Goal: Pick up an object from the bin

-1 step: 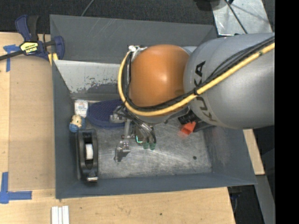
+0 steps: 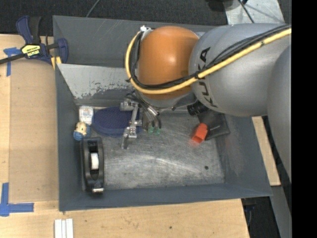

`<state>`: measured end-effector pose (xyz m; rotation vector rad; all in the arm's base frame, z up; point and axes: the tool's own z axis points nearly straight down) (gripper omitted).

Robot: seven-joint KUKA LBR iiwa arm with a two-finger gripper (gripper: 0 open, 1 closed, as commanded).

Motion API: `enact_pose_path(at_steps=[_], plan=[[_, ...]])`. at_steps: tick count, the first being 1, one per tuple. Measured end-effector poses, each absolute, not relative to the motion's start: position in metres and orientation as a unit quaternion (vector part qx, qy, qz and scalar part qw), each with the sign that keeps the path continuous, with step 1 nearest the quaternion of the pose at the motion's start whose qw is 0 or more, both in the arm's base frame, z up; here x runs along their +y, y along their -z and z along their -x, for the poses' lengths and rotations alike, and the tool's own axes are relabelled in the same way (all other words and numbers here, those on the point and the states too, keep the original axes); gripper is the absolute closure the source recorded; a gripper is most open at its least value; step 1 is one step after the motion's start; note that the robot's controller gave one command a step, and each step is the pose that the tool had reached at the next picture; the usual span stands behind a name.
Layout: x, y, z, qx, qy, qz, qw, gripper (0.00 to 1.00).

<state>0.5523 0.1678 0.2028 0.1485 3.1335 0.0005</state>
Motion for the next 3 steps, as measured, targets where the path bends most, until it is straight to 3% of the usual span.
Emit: enact_pose_path(at_steps=[1,2,3], plan=[[0.150,-0.082,-0.604,1.000,-0.003,-0.008,0.004,0.00],[0.150,-0.090,-0.609,1.000,-0.004,-0.009,0.014,1.00],[0.163,-0.232,-0.605,1.000,-0.001,0.006,0.006,1.00]])
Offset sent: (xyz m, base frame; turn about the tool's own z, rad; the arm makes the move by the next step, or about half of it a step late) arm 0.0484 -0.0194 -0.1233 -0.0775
